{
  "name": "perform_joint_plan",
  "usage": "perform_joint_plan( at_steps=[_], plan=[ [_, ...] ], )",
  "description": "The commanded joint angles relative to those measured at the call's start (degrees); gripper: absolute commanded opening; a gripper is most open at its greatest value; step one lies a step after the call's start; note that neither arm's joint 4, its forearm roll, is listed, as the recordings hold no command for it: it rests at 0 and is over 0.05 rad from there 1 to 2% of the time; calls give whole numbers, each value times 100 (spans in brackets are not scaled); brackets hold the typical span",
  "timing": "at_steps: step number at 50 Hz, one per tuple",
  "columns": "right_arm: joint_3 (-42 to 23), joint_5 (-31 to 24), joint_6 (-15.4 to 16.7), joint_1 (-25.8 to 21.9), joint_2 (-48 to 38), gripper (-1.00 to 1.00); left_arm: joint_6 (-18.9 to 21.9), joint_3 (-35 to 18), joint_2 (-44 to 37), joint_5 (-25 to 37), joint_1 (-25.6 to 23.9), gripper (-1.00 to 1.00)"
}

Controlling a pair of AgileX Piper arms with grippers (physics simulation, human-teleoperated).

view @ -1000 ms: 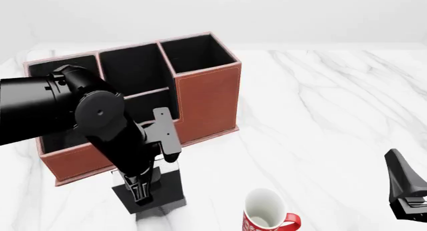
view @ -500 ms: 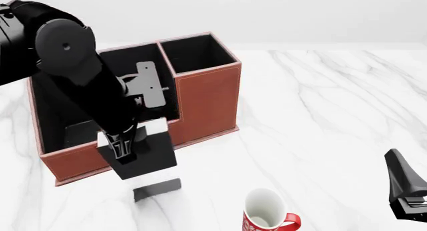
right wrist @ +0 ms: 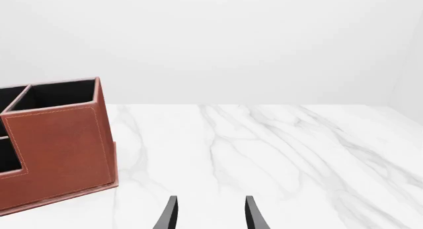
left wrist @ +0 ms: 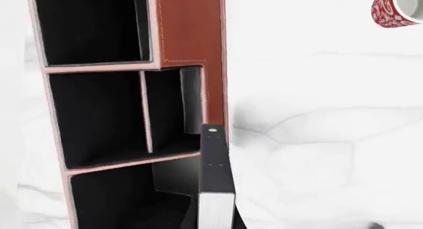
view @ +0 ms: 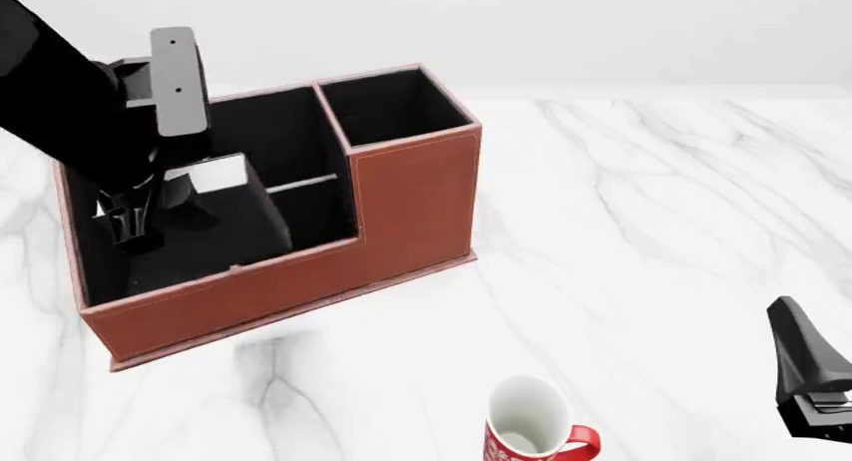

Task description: Pick up the book and place it in the front compartment of the caddy.

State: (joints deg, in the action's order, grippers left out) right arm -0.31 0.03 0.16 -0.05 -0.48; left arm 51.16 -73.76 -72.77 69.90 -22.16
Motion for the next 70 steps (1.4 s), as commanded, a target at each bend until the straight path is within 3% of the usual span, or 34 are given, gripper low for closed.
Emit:
perform_joint_plan(
  at_steps=[1, 18, 31, 35, 37, 39, 40, 43, 50, 56, 58, 70],
  plan=[
    [2, 12, -7, -1, -9, 100, 532, -390, 168, 0, 429, -100],
    [2, 12, -6, -1, -9, 100, 758, -1093, -162, 0, 657, -100],
    [2, 12, -7, -1, -9, 100, 681, -1612, -570, 0, 689, -100],
    [2, 12, -5, 0, -9, 100, 908, -1758, -603, 0, 935, -100],
    [2, 12, -7, -1, -8, 100, 759, -1887, -733, 0, 785, -100],
    [2, 12, -6, 0, -11, 100, 903, -1916, -706, 0, 914, -100],
    [2, 13, -7, -1, -9, 100, 725, -2043, -844, 0, 720, -100],
    [2, 12, -7, -1, -9, 100, 882, -2096, -828, 0, 861, -100],
    [2, 12, -5, -1, -9, 100, 725, -2351, -1111, 0, 703, -100],
    [2, 12, -6, 0, -9, 100, 877, -2473, -1174, 0, 853, -100],
    [2, 12, -6, 0, -10, 100, 712, -2563, -1301, 0, 689, -100],
    [2, 12, -6, 0, -9, 100, 779, -2849, -1534, 0, 791, -100]
  ],
)
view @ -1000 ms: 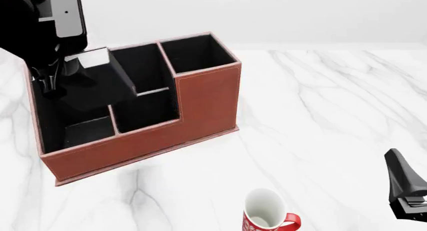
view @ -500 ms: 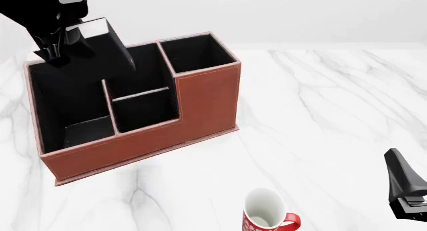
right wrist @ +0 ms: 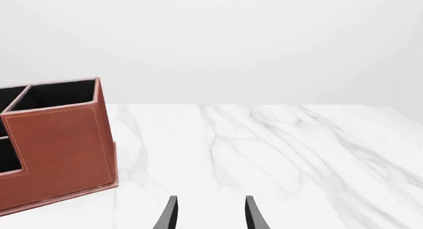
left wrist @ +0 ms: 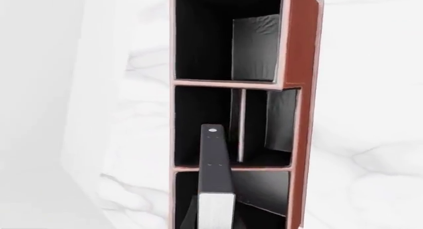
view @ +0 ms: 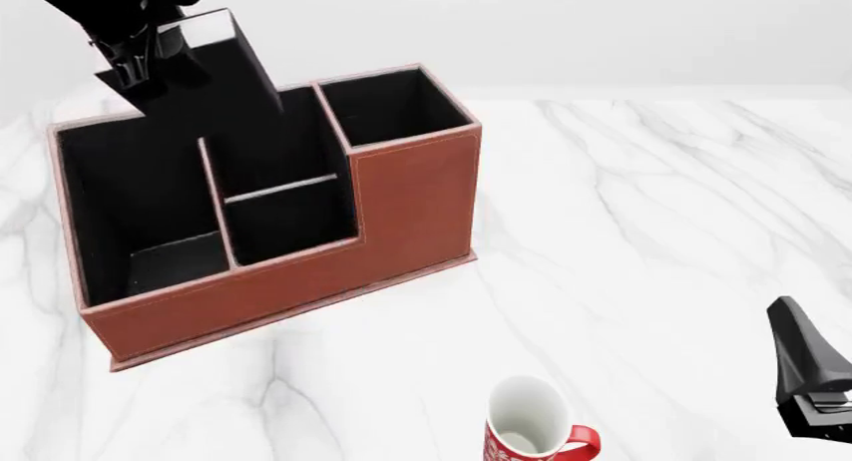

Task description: Pick up the book and place it in the front compartment of the caddy.

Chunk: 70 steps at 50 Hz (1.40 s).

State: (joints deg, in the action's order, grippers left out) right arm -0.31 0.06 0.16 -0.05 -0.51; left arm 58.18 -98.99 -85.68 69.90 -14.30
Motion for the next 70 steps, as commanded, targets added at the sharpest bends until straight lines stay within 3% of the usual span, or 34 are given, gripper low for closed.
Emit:
perform_joint_plan(
  at_steps=[1, 18, 20, 35, 39, 40, 42, 44, 45, 46, 47, 49, 68, 70],
  plan=[
    [2, 9, -6, -1, -6, 100, 100, -344, -257, 0, 37, -100],
    [2, 9, -5, 0, -7, 100, 80, -595, -580, 0, 10, -100],
    [2, 9, -7, 0, -7, 100, -60, -645, -654, 0, -119, -100],
    [2, 9, -6, -1, -6, 100, 60, -600, -723, 0, 31, -100],
    [2, 9, -6, 0, -5, 100, 7, -653, -805, 0, 2, -100],
    [2, 9, -6, 0, -5, 100, -260, -703, -911, 0, -205, -100],
    [2, 9, -6, 0, -6, 100, -35, -664, -863, 0, -15, -100],
    [2, 9, -6, 0, -5, 100, -159, -679, -934, 0, -112, -100],
    [2, 9, -6, -1, -5, 100, -64, -648, -909, 0, -10, -100],
    [2, 9, -6, 1, -6, 100, 315, -488, -766, -1, 293, -100],
    [2, 9, -6, 1, -6, 100, 316, -486, -764, 0, 294, -100],
    [2, 9, -5, 0, -5, 100, -70, -643, -951, 0, -20, -100],
    [2, 9, -4, -2, -6, 100, -245, -784, -1237, -1, -120, -100],
    [2, 9, -6, -1, -6, 100, -61, -749, -1217, 0, 35, -100]
  ],
)
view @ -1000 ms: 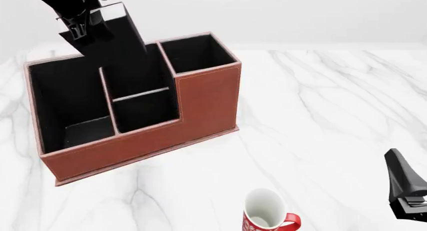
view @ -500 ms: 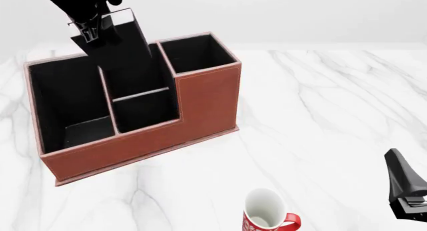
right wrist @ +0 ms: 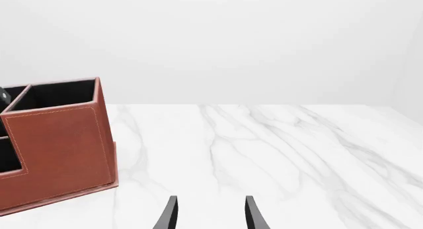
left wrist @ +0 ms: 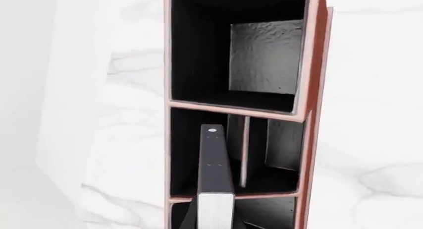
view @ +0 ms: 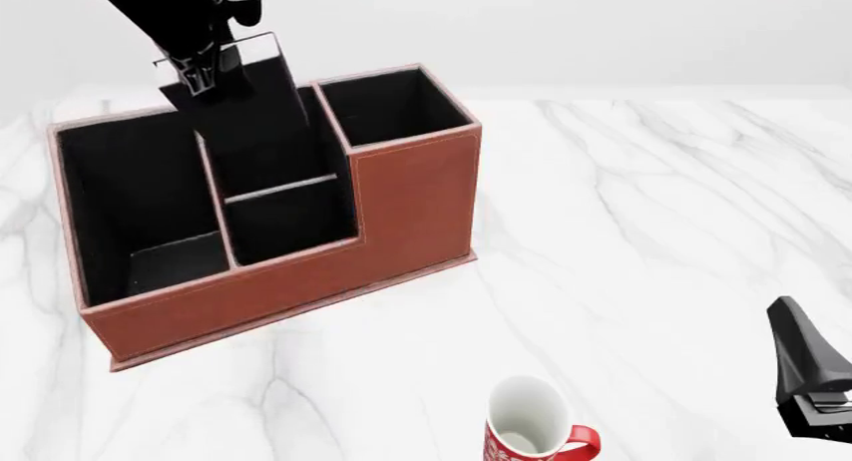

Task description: Pick up the book and place it in the front compartment of the caddy.

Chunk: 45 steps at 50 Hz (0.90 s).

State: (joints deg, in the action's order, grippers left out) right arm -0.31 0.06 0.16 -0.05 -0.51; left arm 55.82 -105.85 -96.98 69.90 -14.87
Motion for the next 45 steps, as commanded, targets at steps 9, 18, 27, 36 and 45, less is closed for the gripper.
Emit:
perform_joint_plan(
  at_steps=[9, 18, 27, 36, 45],
  plan=[
    [2, 9, -6, 0, -6, 100, 133, -43, -192, -2, 89, -100],
    [2, 9, -6, -1, -6, 100, -8, -122, -405, -8, 80, -100],
    [2, 9, -4, 0, -6, 100, -53, -200, -595, -7, 88, -100],
    [2, 9, -7, 0, -5, 100, -119, -274, -857, -36, 72, -100],
    [2, 9, -5, -1, -6, 100, -219, -381, -1098, -23, 69, -100]
  ],
)
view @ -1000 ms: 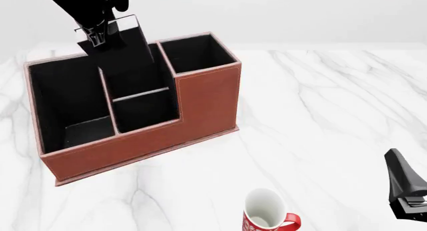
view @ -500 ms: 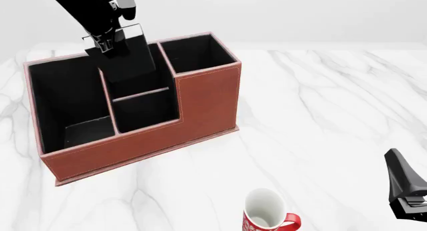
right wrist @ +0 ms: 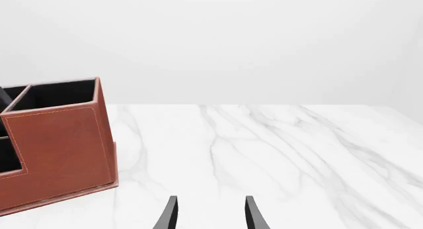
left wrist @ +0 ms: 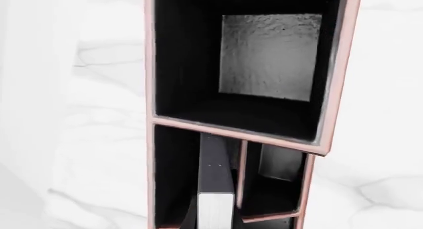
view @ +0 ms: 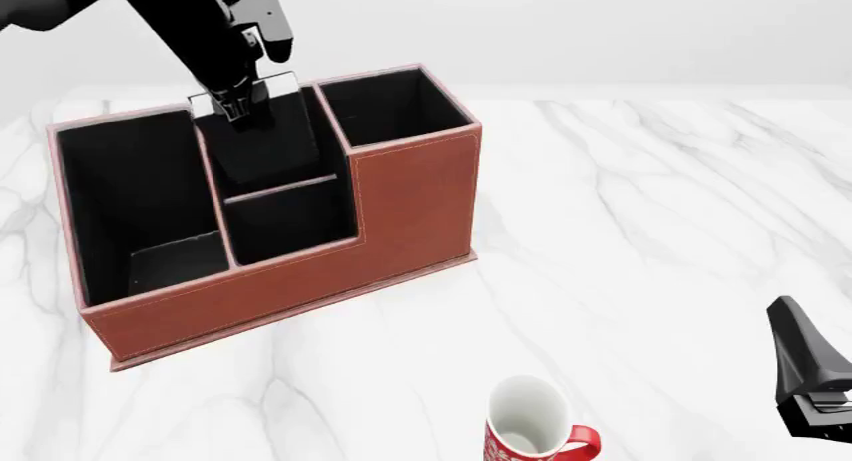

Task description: Pick up the book and place it in the front compartment of the caddy.

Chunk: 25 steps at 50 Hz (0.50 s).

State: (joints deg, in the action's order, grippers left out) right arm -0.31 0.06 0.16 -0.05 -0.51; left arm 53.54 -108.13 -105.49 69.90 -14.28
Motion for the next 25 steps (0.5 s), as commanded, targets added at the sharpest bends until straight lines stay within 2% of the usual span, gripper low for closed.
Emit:
perform_joint_plan(
  at_steps=[1, 11, 12, 15, 19, 23, 24, 25],
  plan=[
    [2, 9, -5, 0, -6, 100, -8, -160, -277, -17, -16, -100],
    [2, 9, -6, -1, -6, 100, 52, -187, -475, -33, 153, -100],
    [2, 9, -6, -2, -6, 100, -164, -267, -552, -8, 23, -100],
    [2, 9, -5, -1, -5, 100, 69, -55, -503, -129, 250, -100],
    [2, 9, -5, 0, -5, 100, -69, -105, -628, -107, 172, -100],
    [2, 9, -6, -1, -5, 100, 14, 70, -613, -241, 260, -100],
    [2, 9, -6, 0, -5, 100, -221, -228, -768, -54, 98, -100],
    [2, 9, -6, -1, -6, 100, -155, -150, -751, -95, 121, -100]
  ],
)
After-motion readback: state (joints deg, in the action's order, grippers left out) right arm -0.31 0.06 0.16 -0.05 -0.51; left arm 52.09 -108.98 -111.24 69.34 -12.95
